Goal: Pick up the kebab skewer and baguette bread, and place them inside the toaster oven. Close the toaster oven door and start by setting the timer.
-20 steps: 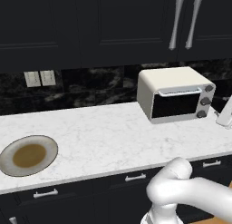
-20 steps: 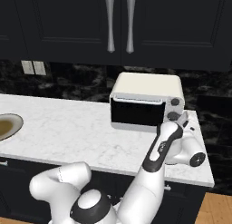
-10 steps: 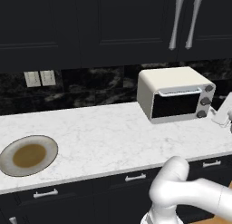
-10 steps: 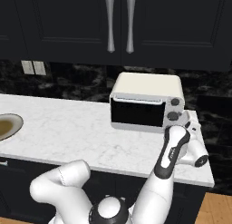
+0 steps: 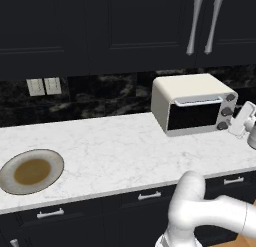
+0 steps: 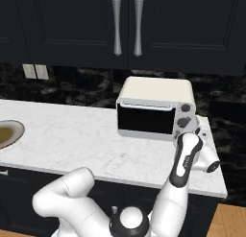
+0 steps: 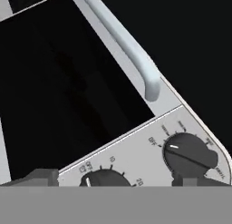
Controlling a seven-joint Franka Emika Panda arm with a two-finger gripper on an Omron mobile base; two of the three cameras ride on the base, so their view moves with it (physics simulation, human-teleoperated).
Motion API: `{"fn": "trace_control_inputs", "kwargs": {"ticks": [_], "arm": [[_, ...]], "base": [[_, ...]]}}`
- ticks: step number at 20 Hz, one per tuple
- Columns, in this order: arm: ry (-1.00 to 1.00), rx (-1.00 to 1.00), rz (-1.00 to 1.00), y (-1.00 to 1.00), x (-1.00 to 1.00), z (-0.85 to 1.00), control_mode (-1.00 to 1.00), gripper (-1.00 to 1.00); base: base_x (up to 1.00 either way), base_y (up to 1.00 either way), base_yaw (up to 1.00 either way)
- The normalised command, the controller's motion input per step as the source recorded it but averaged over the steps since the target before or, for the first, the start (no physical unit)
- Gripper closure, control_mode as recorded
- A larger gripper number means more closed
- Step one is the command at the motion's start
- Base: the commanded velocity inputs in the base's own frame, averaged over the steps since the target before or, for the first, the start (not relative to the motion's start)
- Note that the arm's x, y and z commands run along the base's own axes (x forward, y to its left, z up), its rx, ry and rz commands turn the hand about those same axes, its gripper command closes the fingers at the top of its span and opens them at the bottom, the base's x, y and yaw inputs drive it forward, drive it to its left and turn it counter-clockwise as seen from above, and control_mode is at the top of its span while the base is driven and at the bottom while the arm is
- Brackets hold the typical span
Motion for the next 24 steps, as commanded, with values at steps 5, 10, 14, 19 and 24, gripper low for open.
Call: {"fn": "trace_control_inputs", "kwargs": {"ticks": [5, 10, 14, 19, 24], "arm": [[0.00, -0.11, 0.00, 0.00, 0.28, -0.12, -1.00, -1.00], [0.00, -0.14, 0.00, -0.01, 0.27, -0.33, -1.00, -1.00], [0.00, -0.12, 0.00, 0.00, 0.26, -0.22, -1.00, -1.00], [-0.02, -0.11, 0.00, -0.03, 0.34, -0.06, -1.00, -1.00], [-0.04, -0.08, -0.01, 0.03, 0.01, -0.03, -1.00, -1.00]], "base": [[0.00, 0.00, 0.00], [0.00, 0.00, 0.00], [0.00, 0.00, 0.00], [0.00, 0.00, 0.00], [0.00, 0.00, 0.00]]}}
